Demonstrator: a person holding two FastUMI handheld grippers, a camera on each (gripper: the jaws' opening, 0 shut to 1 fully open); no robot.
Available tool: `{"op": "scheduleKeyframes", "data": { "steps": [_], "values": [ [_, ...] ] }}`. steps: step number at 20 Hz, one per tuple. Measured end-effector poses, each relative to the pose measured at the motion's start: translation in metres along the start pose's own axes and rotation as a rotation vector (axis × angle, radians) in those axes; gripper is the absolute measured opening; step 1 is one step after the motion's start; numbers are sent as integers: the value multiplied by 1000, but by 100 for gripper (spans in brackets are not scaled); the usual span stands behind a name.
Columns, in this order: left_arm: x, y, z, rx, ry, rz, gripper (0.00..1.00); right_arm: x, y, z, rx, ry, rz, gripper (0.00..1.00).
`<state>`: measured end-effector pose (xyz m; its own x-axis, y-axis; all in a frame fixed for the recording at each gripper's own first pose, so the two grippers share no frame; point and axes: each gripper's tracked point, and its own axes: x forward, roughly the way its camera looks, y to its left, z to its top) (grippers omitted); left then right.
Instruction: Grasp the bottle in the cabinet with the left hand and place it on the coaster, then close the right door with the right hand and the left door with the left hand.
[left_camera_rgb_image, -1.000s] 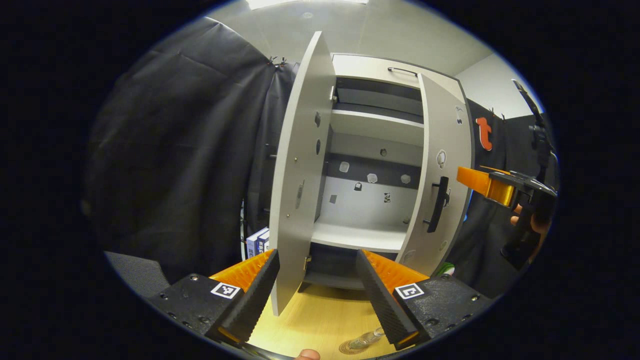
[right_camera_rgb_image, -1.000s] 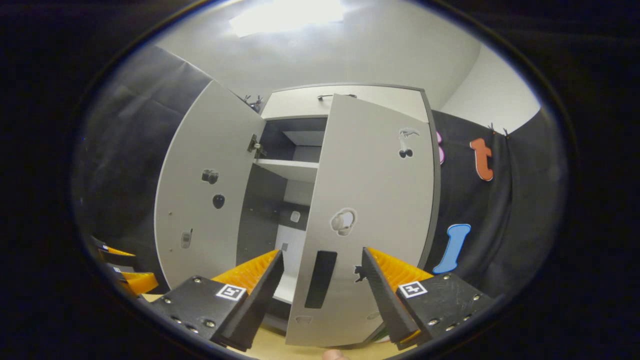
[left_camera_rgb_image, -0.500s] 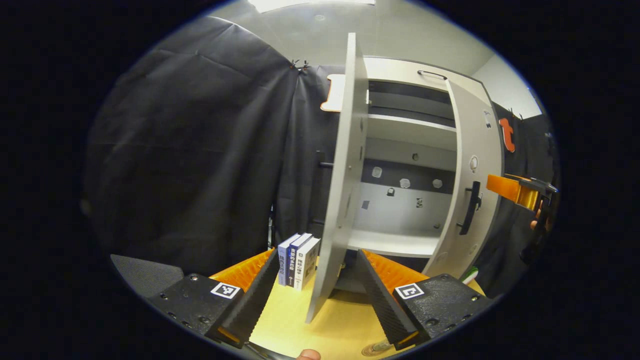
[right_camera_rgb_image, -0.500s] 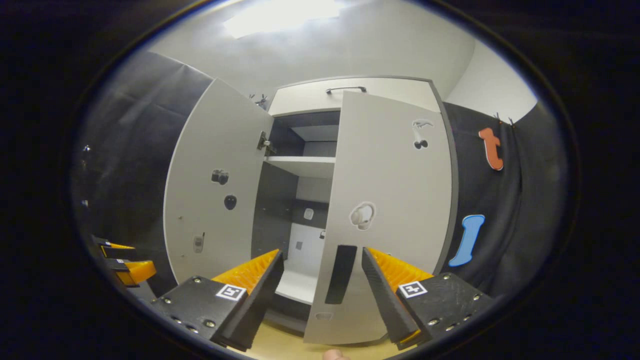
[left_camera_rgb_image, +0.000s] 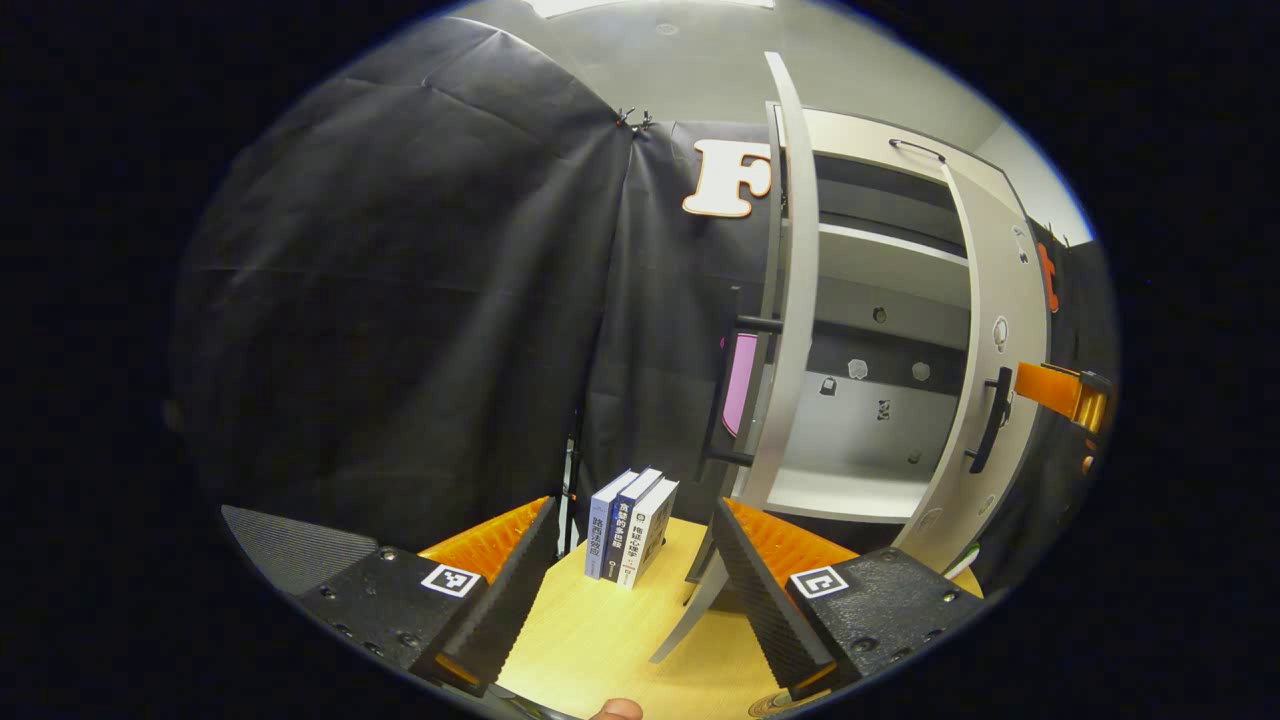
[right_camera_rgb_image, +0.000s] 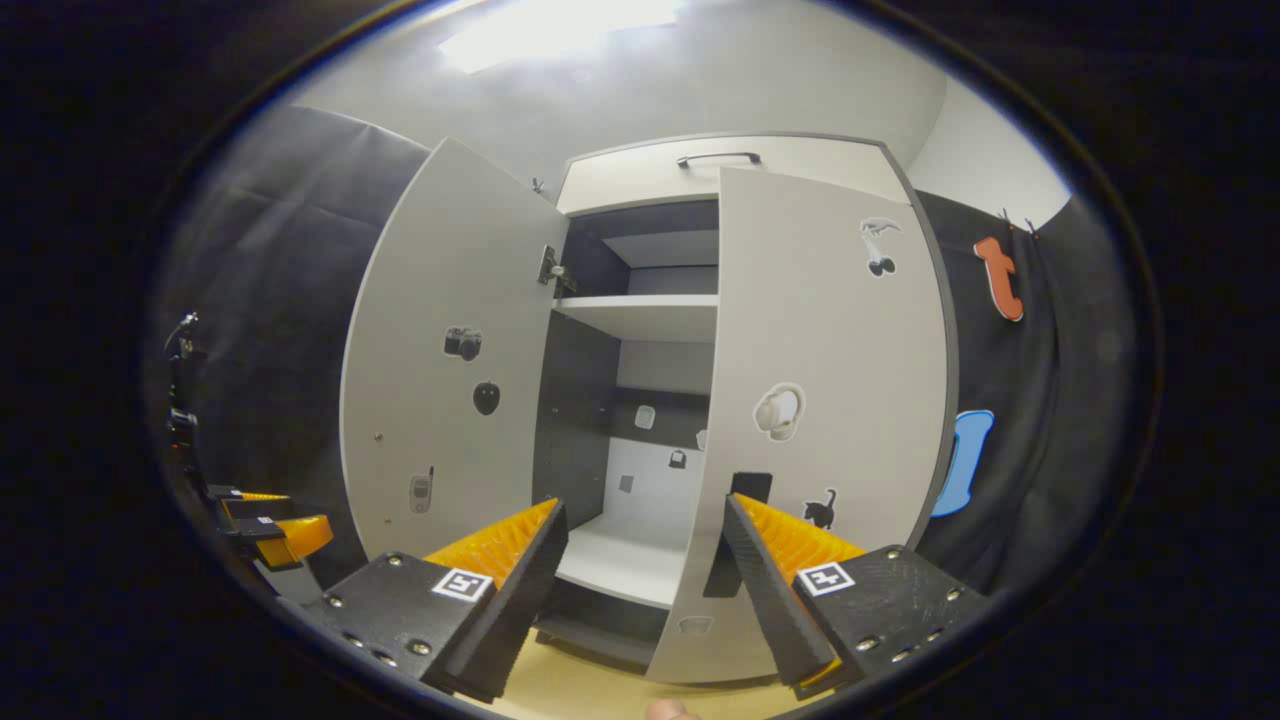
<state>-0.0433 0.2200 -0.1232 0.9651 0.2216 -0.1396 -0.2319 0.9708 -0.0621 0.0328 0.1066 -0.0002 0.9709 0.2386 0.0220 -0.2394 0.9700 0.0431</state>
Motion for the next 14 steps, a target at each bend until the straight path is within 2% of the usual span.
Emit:
{"op": "scheduleKeyframes", "data": {
  "steps": [1, 11, 14],
  "values": [
    [4, 1, -2, 1, 6, -7, 97, 1, 1, -1, 2, 4, -4, 92],
    [29, -12, -22, 17, 58, -112, 97, 12, 2, -13, -10, 37, -50, 95],
    [33, -10, -25, 40, 62, -97, 96, 8, -4, -14, -25, 39, -63, 95]
  ]
}}
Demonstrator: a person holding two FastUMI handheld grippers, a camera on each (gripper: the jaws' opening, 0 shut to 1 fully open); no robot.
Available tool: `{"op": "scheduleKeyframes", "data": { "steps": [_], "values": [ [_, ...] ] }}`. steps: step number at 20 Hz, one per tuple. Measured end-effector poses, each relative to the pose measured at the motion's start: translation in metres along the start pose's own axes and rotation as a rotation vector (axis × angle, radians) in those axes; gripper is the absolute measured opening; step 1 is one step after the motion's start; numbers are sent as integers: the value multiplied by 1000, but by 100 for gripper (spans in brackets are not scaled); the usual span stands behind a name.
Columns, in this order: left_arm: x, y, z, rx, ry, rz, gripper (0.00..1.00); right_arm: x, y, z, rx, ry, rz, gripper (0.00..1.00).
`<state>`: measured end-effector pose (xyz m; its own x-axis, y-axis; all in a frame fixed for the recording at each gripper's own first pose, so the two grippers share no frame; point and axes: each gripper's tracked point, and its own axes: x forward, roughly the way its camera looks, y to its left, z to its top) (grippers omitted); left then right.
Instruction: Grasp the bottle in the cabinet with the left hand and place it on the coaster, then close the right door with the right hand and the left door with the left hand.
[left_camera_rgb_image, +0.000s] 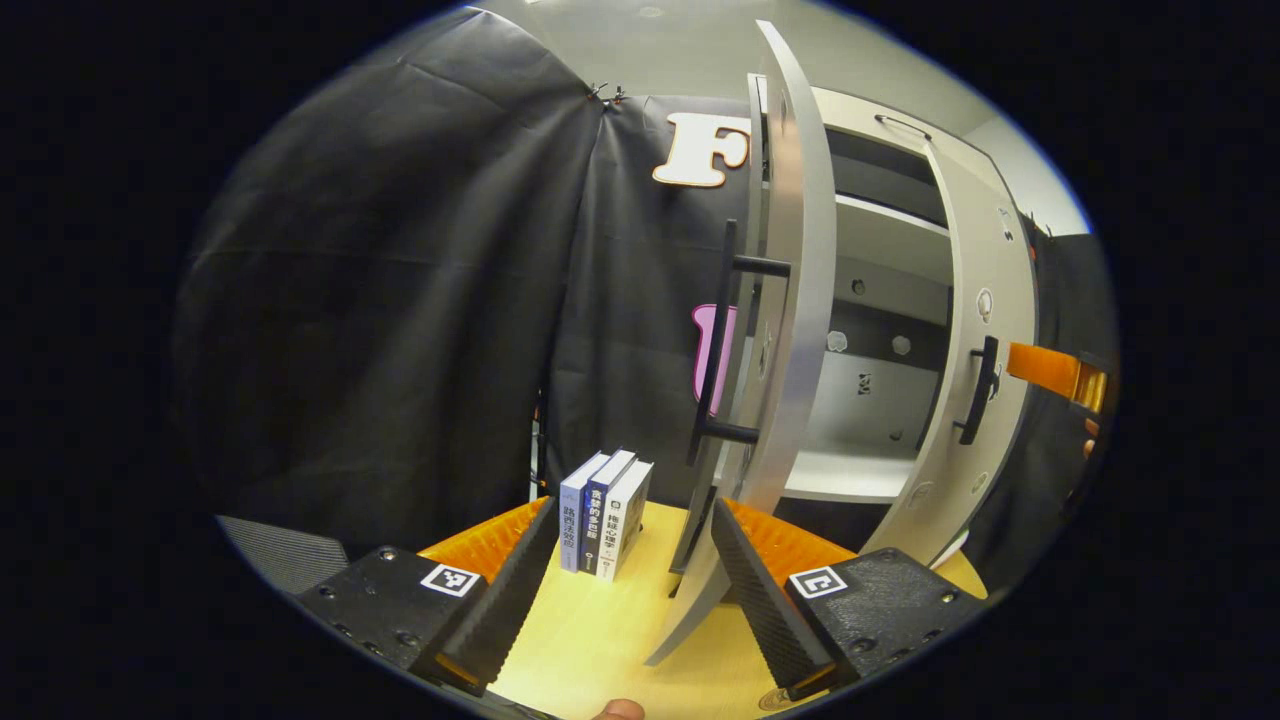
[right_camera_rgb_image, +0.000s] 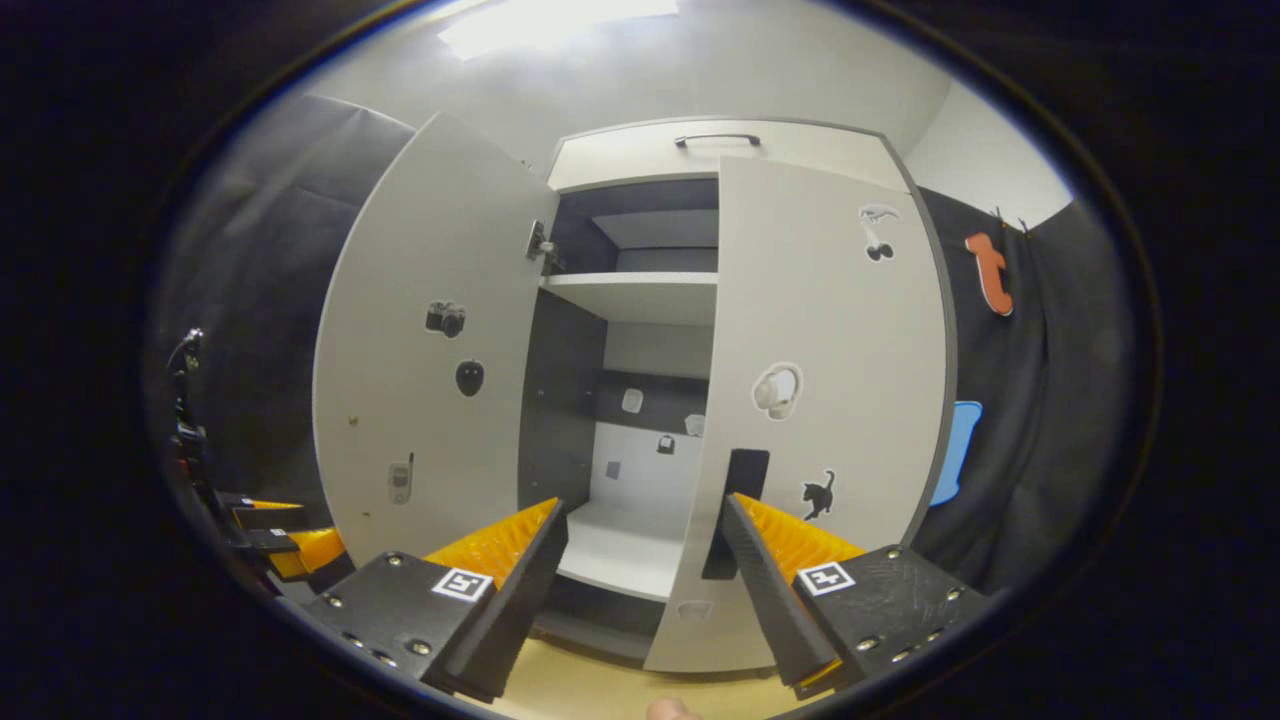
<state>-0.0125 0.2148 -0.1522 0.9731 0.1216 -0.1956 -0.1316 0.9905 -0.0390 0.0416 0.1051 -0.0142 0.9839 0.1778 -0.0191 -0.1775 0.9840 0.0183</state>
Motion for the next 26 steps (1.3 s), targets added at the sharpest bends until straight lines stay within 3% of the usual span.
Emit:
{"op": "scheduleKeyframes", "data": {
  "steps": [1, 2, 5, 6, 8, 14, 16, 26],
  "values": [
    [0, -2, 1, 10, -5, -1, 92, -1, -2, -1, -2, 2, -3, 95],
    [0, -4, 3, 25, -13, -9, 96, 0, -3, -1, -3, 2, -5, 95],
    [-2, -12, 2, 70, -11, -26, 95, 3, -3, -2, -4, 7, -1, 95],
    [-2, -16, 0, 61, -8, -29, 89, 3, -2, -3, -4, 8, 3, 95],
    [-4, -24, -1, 41, -4, -42, 95, 2, 0, -4, -3, 10, 14, 98],
    [-7, -46, -3, 62, -4, -78, 94, -2, -1, -4, -23, 10, 23, 98],
    [-9, -53, -5, 54, 0, -92, 94, -5, -5, -3, -28, 9, 16, 93],
    [-10, -80, -7, 62, 3, -159, 94, -9, -16, -2, -20, 2, 1, 95]
  ]
}}
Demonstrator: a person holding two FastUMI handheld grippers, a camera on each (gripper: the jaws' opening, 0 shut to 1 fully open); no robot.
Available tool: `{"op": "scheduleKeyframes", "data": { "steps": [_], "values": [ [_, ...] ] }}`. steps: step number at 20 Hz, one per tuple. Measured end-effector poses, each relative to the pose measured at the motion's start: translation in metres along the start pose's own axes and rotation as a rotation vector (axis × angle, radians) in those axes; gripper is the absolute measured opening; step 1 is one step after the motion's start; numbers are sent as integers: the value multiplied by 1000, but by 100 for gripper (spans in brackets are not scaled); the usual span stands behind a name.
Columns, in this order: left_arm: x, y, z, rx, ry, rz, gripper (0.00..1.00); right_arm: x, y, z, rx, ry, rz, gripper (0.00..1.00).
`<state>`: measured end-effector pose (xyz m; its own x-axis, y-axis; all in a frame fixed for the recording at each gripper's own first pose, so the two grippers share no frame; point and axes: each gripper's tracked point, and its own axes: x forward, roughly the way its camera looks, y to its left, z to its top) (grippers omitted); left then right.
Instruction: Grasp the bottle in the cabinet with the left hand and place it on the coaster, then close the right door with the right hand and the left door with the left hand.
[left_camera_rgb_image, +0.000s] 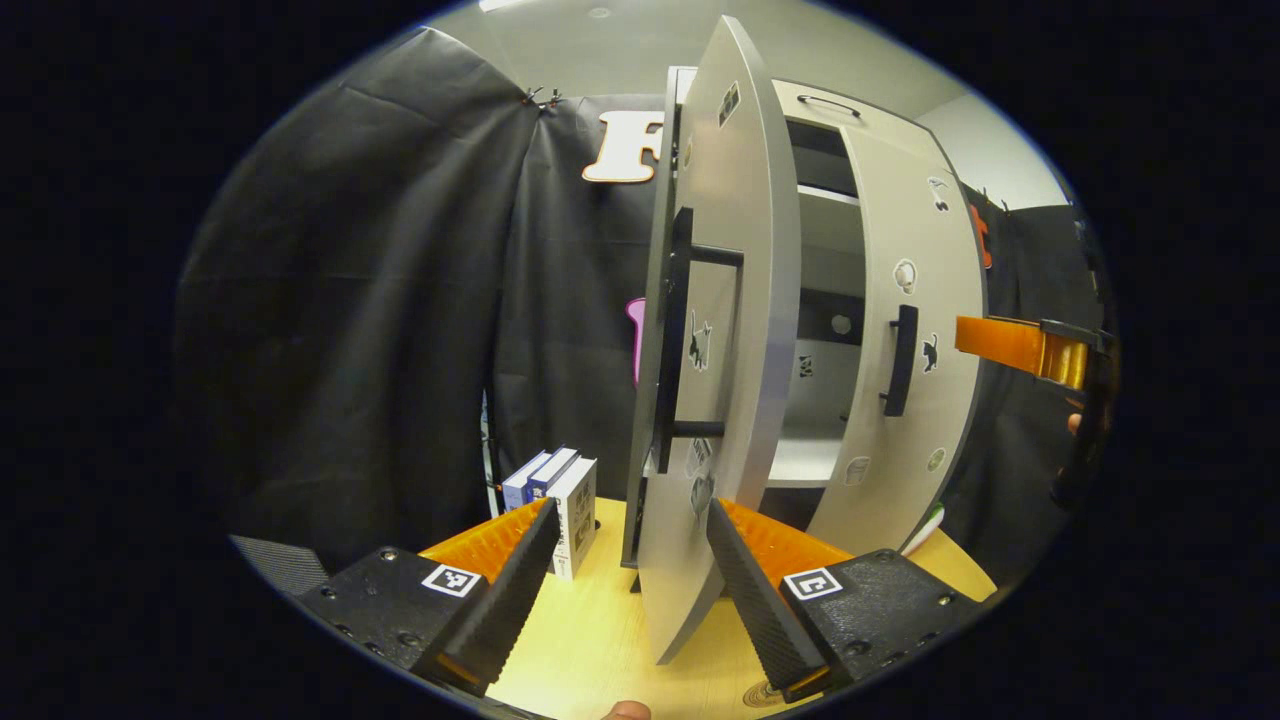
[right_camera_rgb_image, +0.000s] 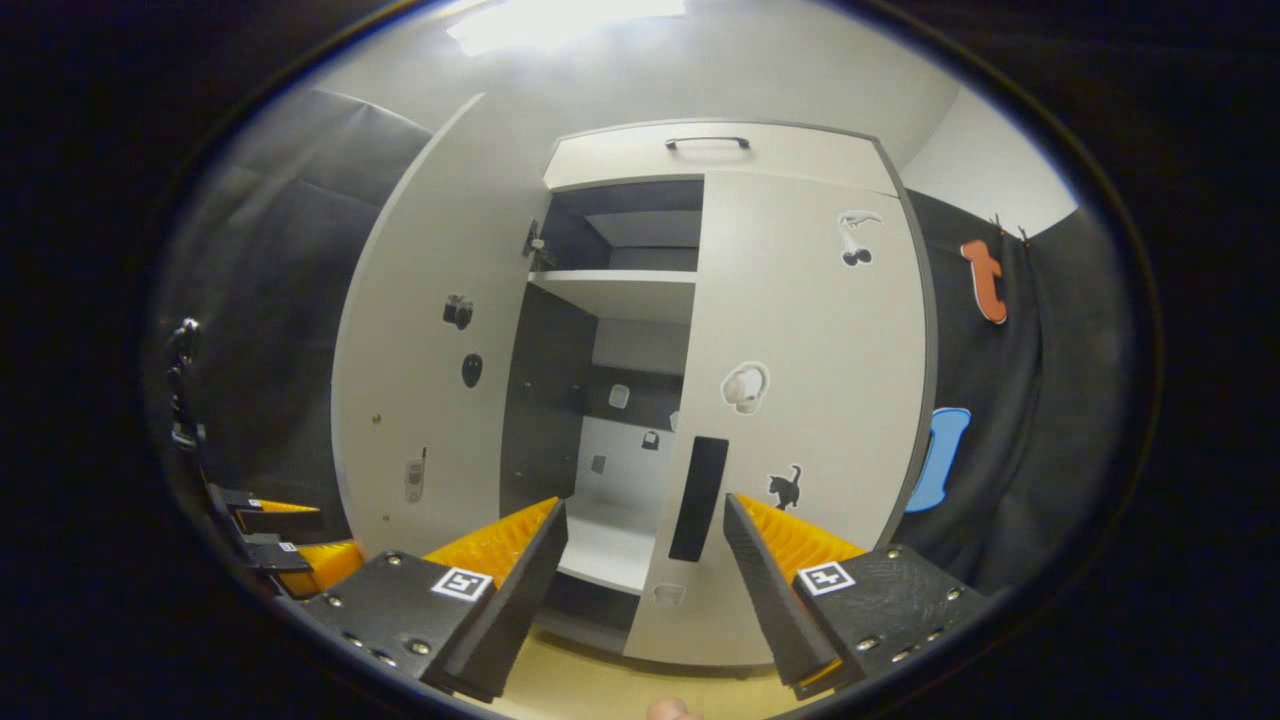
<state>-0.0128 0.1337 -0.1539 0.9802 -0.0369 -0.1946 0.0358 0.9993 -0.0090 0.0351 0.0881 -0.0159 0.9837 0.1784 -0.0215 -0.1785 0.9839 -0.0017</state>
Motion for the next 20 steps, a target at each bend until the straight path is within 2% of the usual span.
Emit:
{"op": "scheduleKeyframes", "data": {
  "steps": [1, 2, 10, 16, 17, 20],
  "values": [
    [1, -5, 0, 7, -1, -14, 94, 0, 0, 1, 0, -2, 1, 93],
    [2, -10, 0, 12, 1, -28, 94, 0, 0, 1, -1, -3, 1, 95],
    [17, -50, -1, -10, 6, -137, 94, 1, -10, -6, -11, 11, -22, 95],
    [34, -72, -7, -12, 23, -187, 94, -1, -26, -12, -12, 20, -49, 95],
    [36, -76, -8, -15, 24, -197, 94, -1, -28, -13, -11, 23, -53, 93],
    [42, -94, -9, -32, 27, -237, 94, 0, -37, -16, -16, 29, -66, 95]
  ]
}}
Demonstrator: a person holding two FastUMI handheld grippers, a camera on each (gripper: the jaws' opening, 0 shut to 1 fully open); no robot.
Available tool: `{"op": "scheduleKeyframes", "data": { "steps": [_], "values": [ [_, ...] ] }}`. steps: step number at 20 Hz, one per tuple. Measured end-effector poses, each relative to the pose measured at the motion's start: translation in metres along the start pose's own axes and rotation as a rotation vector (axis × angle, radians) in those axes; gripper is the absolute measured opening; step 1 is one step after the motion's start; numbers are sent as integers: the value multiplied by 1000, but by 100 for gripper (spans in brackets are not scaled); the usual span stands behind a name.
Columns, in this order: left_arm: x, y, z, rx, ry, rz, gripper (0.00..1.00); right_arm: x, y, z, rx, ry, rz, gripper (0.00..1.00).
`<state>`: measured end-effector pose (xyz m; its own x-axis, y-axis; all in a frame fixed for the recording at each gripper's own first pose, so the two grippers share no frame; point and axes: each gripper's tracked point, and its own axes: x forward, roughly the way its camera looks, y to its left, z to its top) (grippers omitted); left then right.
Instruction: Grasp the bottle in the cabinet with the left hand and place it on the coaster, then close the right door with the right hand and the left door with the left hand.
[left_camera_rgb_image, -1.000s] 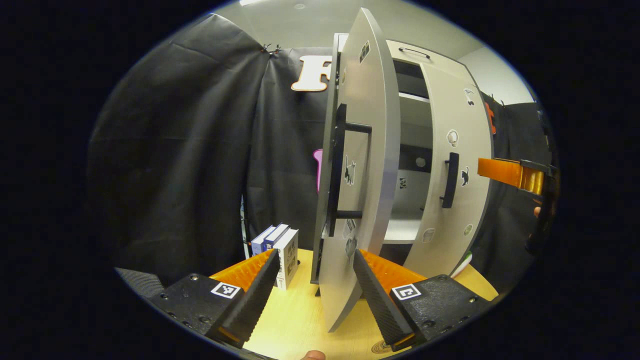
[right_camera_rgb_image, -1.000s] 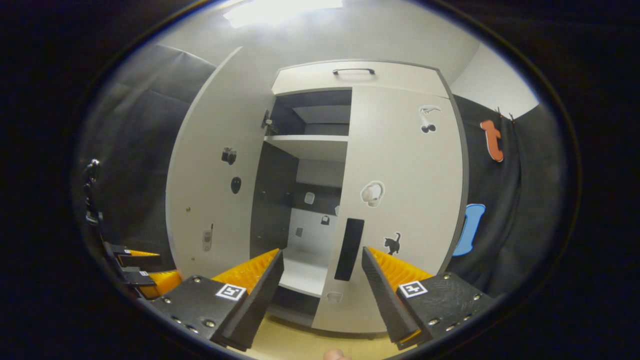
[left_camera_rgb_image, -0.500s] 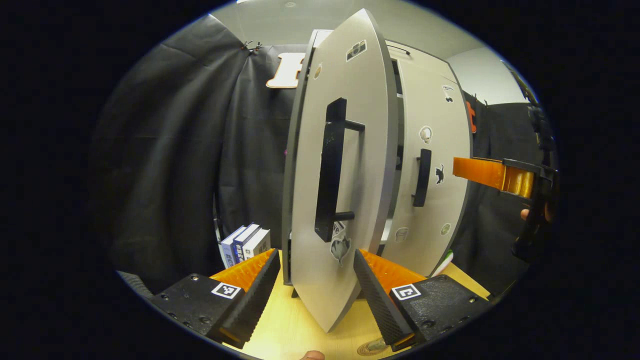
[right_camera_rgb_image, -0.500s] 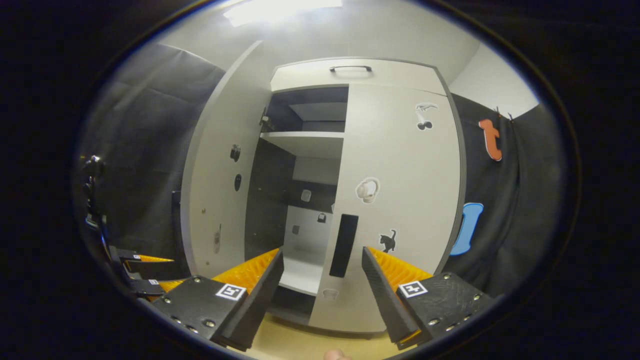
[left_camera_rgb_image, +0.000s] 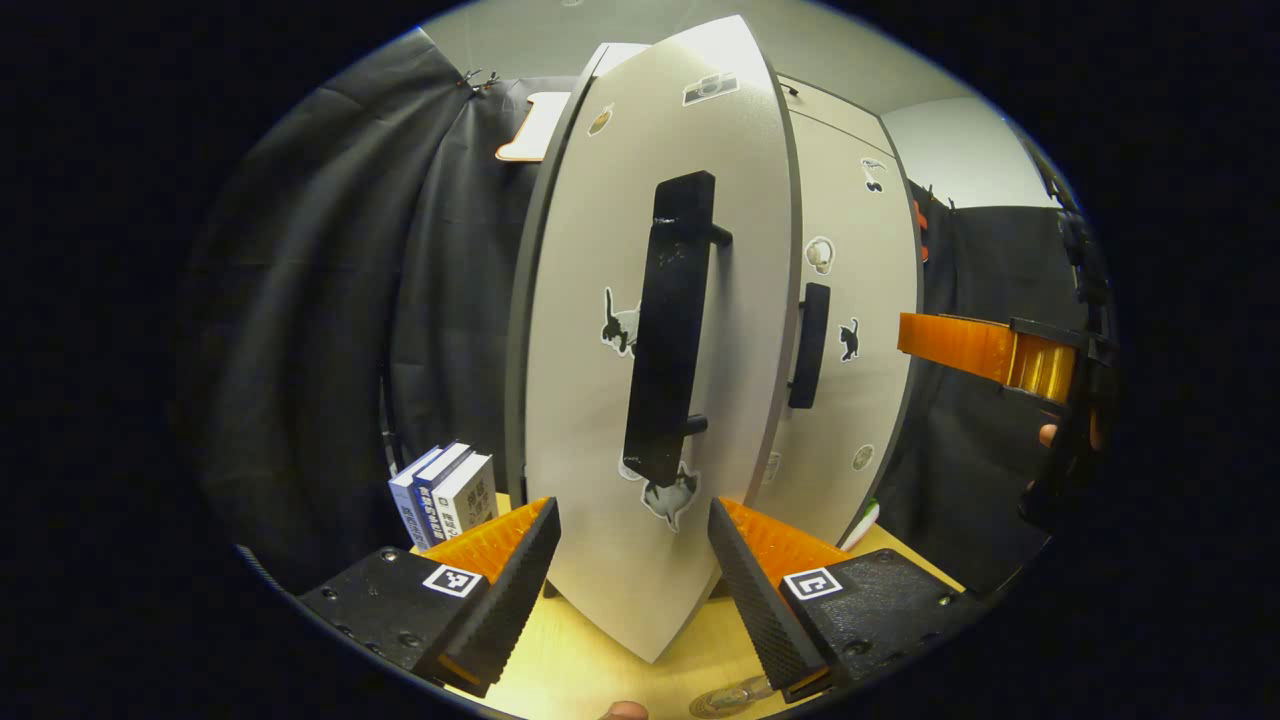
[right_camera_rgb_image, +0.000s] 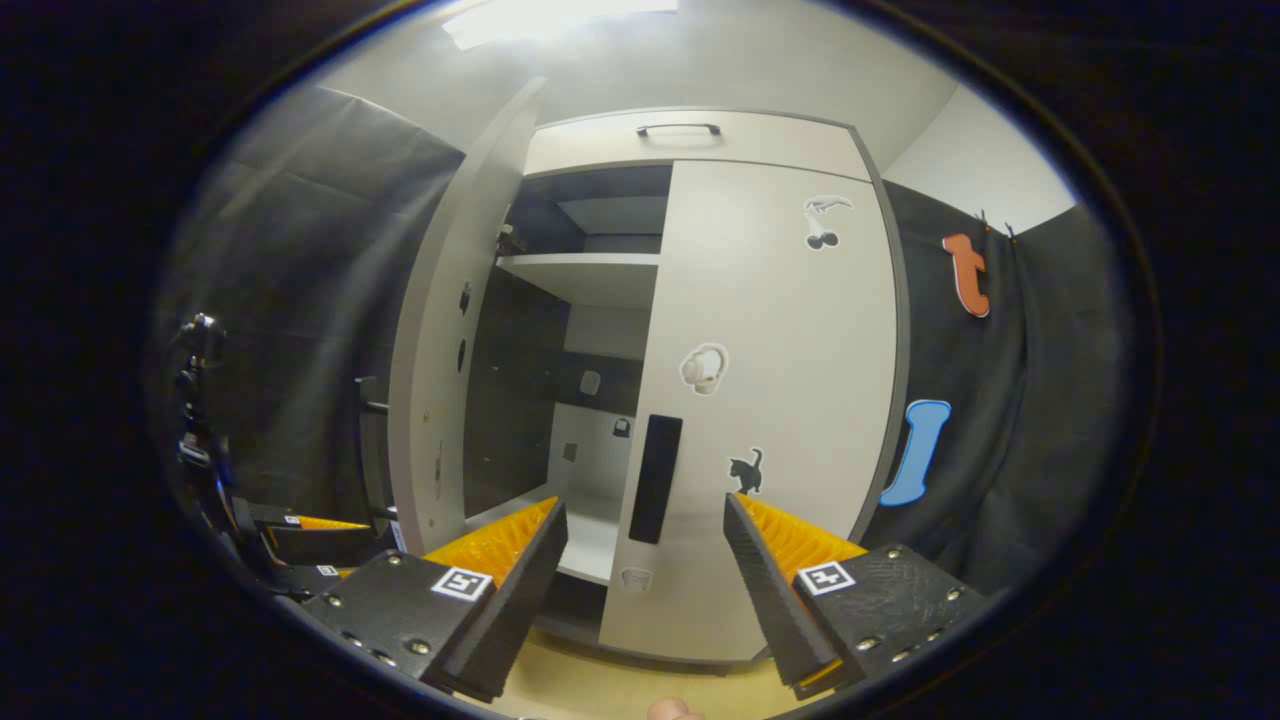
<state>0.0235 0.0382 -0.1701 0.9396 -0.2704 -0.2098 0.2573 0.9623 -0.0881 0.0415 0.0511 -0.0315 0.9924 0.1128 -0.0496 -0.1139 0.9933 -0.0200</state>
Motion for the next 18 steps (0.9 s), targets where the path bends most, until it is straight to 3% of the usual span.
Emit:
{"op": "scheduleKeyframes", "data": {
  "steps": [18],
  "values": [
    [78, -40, 18, 70, -32, -110, 94, -6, -42, -2, -25, 5, -95, 93]
  ]
}}
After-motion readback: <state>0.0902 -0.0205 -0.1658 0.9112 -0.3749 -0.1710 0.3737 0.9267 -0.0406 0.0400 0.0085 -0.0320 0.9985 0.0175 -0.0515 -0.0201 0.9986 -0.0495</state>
